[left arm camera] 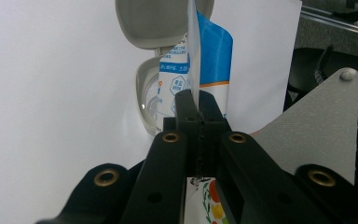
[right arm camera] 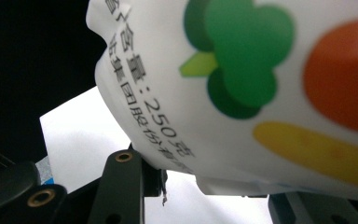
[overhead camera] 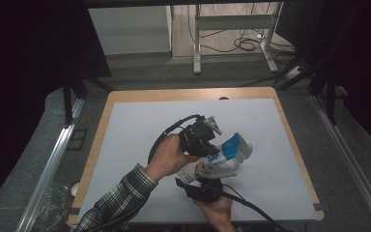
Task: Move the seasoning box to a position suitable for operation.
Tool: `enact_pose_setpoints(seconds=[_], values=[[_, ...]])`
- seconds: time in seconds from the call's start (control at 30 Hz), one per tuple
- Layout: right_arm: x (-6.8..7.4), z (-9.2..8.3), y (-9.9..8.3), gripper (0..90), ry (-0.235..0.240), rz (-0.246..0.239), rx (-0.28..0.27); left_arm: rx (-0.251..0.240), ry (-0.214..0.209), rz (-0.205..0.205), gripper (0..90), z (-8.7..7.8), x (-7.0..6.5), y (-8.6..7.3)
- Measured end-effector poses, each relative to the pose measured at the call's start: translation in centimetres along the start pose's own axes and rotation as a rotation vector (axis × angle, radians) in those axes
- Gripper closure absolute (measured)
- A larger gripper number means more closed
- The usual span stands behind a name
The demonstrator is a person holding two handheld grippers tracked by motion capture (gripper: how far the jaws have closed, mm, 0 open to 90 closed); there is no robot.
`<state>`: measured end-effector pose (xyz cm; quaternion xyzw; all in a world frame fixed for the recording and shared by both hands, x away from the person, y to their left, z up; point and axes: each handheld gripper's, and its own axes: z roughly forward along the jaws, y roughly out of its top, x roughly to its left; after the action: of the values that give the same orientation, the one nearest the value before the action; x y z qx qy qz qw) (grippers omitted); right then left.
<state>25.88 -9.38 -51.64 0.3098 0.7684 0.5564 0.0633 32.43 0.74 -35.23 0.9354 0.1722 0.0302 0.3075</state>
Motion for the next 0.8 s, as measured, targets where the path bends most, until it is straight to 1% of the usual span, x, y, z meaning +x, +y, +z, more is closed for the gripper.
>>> enact_pose_setpoints(seconds=[0.07,0.23,0.3,0.37,0.4,0.43,0.6,0.8], values=[[0.0,0.0,0.0,59.6,0.002,0.001,0.001,0.002,-0.002,0.001,90.0,0.0,0.1,0.0],[0.0,0.1,0.1,59.6,0.014,0.01,-0.003,0.033,-0.003,0.01,90.0,0.0,0.2,0.6],[-0.1,0.1,0.1,59.6,0.016,0.006,-0.005,0.044,-0.004,0.013,90.0,0.0,0.3,0.8],[-0.1,0.0,0.1,59.6,0.018,0.007,-0.007,0.045,-0.004,0.012,90.0,0.0,0.3,0.8],[0.0,0.0,0.2,59.7,0.025,0.019,-0.003,0.053,-0.005,0.014,90.0,0.1,0.3,1.0],[0.0,0.0,0.2,59.7,0.027,0.021,-0.003,0.057,-0.005,0.015,90.0,0.1,0.3,1.1],[0.0,0.0,0.2,59.7,0.033,0.016,-0.007,0.075,-0.004,0.022,90.0,0.2,0.4,1.4],[-0.1,0.0,0.3,59.8,0.044,0.018,-0.009,0.089,-0.002,0.02,90.0,0.4,0.4,1.7]])
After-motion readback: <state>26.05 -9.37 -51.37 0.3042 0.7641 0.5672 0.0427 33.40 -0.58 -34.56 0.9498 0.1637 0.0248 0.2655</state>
